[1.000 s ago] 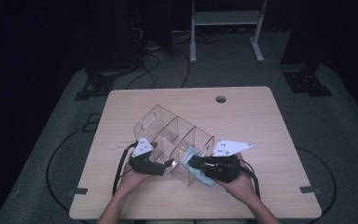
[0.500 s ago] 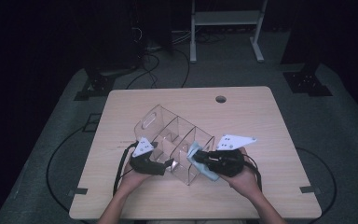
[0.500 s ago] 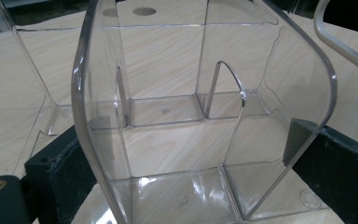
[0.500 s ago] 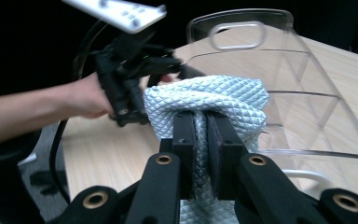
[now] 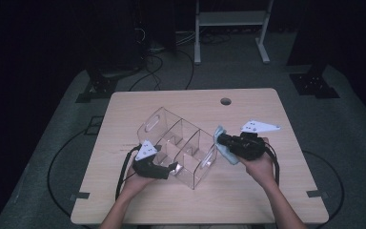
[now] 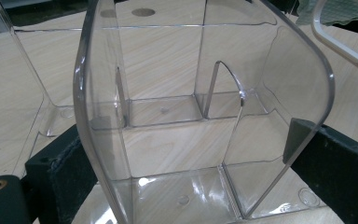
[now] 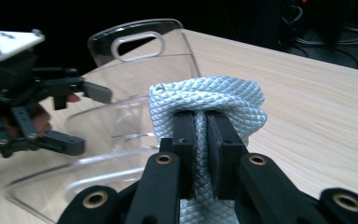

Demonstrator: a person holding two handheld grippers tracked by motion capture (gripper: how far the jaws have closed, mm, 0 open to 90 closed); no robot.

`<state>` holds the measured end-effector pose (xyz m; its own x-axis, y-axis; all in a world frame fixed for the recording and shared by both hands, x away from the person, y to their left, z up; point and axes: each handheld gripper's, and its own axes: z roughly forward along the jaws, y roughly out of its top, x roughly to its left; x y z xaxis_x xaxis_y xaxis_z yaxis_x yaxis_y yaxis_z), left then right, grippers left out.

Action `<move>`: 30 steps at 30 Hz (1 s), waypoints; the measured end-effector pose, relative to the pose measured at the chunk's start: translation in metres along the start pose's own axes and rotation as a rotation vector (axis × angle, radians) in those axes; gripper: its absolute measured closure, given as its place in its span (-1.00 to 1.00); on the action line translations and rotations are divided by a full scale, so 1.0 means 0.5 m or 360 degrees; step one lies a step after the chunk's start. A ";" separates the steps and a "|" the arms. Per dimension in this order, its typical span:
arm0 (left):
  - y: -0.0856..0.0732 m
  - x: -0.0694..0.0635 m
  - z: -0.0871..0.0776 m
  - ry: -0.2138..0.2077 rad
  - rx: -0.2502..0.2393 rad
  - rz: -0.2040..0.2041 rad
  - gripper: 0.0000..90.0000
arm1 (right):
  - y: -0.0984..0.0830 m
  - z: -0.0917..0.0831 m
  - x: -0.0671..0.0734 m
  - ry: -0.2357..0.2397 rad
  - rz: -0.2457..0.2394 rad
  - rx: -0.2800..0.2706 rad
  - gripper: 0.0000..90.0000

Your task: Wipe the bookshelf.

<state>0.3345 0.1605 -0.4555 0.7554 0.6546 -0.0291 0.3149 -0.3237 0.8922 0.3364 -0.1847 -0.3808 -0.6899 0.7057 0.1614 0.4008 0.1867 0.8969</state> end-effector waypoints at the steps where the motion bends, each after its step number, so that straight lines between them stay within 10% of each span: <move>1: 0.000 0.000 0.000 0.0000 0.0000 0.0000 -0.90 | -0.003 -0.002 -0.002 -0.0006 0.0011 0.0007 0.82; 15: 0.000 0.000 0.000 -0.0001 0.0005 0.0004 -0.91 | -0.056 0.007 -0.019 0.0023 0.0097 0.0006 0.82; 25: 0.000 0.000 -0.001 0.0000 0.0006 0.0006 -0.91 | -0.152 0.076 -0.026 0.0039 0.0168 0.0258 0.82; 30: 0.000 0.000 0.000 -0.0001 0.0003 0.0012 -0.91 | -0.134 0.061 -0.025 0.0024 0.0147 0.0184 0.82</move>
<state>0.3347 0.1606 -0.4556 0.7581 0.6518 -0.0225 0.3104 -0.3302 0.8914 0.3367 -0.1851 -0.4557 -0.6557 0.7131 0.2480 0.5290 0.1996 0.8248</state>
